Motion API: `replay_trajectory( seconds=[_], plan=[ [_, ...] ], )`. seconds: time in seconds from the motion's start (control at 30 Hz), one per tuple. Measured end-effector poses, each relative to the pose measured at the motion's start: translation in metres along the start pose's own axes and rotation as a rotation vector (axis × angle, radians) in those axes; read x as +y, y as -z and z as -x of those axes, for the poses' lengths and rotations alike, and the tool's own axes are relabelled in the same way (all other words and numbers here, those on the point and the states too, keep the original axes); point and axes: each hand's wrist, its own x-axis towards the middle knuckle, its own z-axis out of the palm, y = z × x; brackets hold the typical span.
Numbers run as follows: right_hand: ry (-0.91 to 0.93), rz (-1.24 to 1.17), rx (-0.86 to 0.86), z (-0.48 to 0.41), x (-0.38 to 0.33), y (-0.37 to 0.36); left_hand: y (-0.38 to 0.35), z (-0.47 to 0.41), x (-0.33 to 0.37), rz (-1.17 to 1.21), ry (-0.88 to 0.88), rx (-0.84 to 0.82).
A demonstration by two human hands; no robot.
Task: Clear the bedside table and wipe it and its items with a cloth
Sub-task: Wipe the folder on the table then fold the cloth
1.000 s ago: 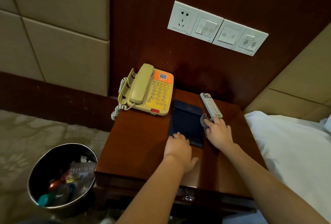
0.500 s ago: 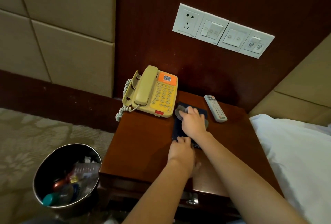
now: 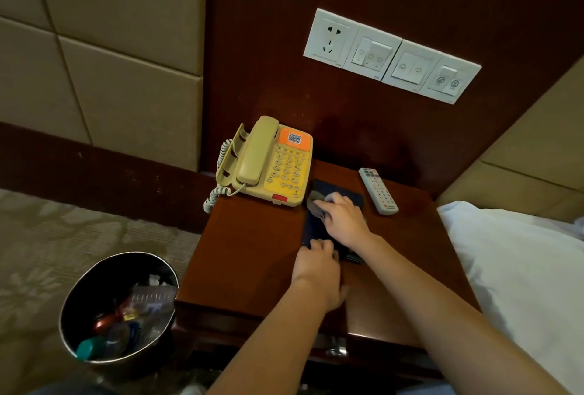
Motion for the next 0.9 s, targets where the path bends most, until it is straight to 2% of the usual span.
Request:
replay_trajectory(
  seconds=[0.33, 0.4, 0.57, 0.67, 0.9],
  plan=[
    [0.218, 0.095, -0.048, 0.058, 0.012, 0.005, 0.001, 0.006, 0.001, 0.048, 0.009, -0.034],
    [0.205, 0.11, -0.039, 0.051, 0.014, 0.004, 0.001, 0.005, 0.0, 0.052, 0.004, -0.032],
    [0.011, 0.157, -0.045, 0.012, 0.004, 0.003, -0.007, 0.005, 0.003, 0.022, 0.012, -0.026],
    [-0.043, 0.217, -0.073, -0.008, -0.003, 0.006, -0.011, 0.004, 0.003, 0.005, 0.019, -0.036],
    [0.081, 0.305, -0.086, 0.004, 0.0, 0.006, -0.016, 0.007, -0.003, 0.065, -0.003, -0.042]
  ],
)
